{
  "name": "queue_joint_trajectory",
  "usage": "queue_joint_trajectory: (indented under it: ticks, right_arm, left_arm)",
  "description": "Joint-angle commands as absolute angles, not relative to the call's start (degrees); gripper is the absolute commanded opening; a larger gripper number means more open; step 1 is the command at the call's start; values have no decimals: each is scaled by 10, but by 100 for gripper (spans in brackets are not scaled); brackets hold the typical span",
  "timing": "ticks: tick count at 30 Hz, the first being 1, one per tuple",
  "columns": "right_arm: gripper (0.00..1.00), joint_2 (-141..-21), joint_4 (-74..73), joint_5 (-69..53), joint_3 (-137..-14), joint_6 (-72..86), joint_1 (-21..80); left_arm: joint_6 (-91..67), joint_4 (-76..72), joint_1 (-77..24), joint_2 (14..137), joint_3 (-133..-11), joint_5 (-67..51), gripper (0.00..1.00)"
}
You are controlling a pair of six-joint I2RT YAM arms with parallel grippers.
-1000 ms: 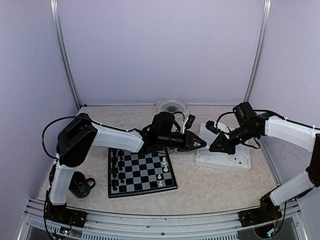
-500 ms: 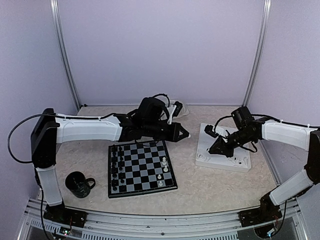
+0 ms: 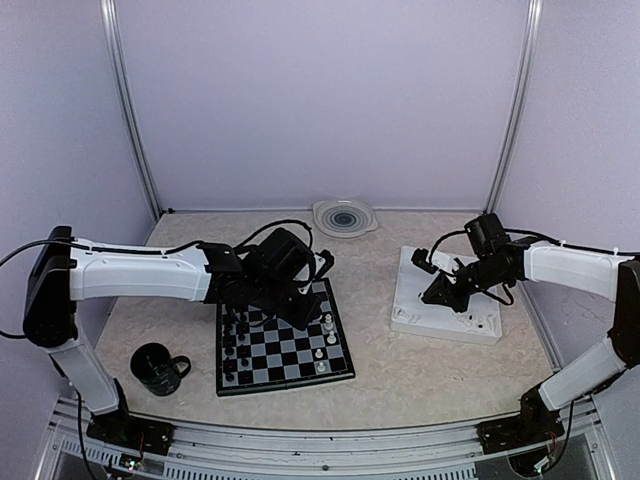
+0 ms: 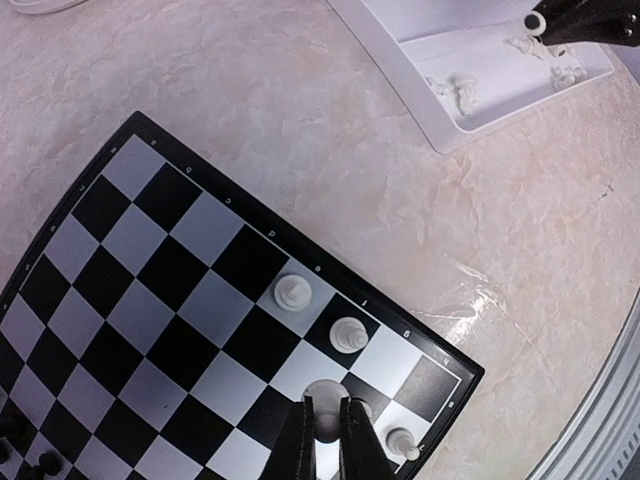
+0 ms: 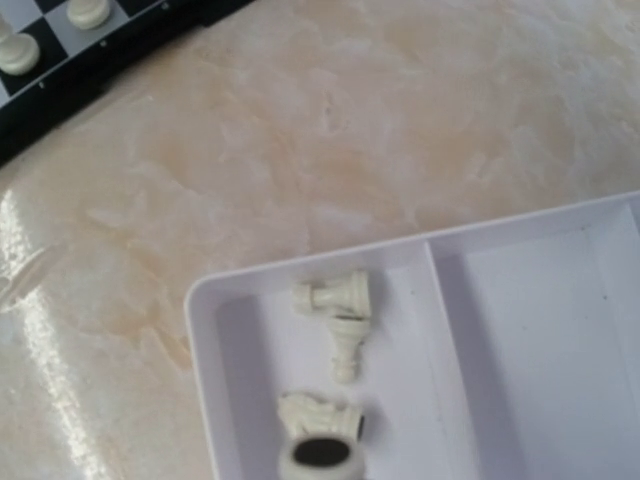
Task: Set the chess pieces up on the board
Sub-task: Place the pawn on c2.
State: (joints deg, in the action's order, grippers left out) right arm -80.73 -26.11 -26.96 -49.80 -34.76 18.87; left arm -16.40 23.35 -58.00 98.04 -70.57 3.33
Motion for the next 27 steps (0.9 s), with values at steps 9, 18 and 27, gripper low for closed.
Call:
queue_joint_trajectory:
  ticks: [9,18,27]
  right_arm:
    - [8,-803,-245,-250,-483,-344,182]
    - [8,-806,-244,-238,-481,-350,182]
    - [8,-806,-242,-232,-480,-351,182]
  left_arm:
    - [-166,256,-589,1053,-742,43,8]
    - [-173,268,-589,1084,-749,38,8]
    - [-172,271,-589,1106,-761,30,8]
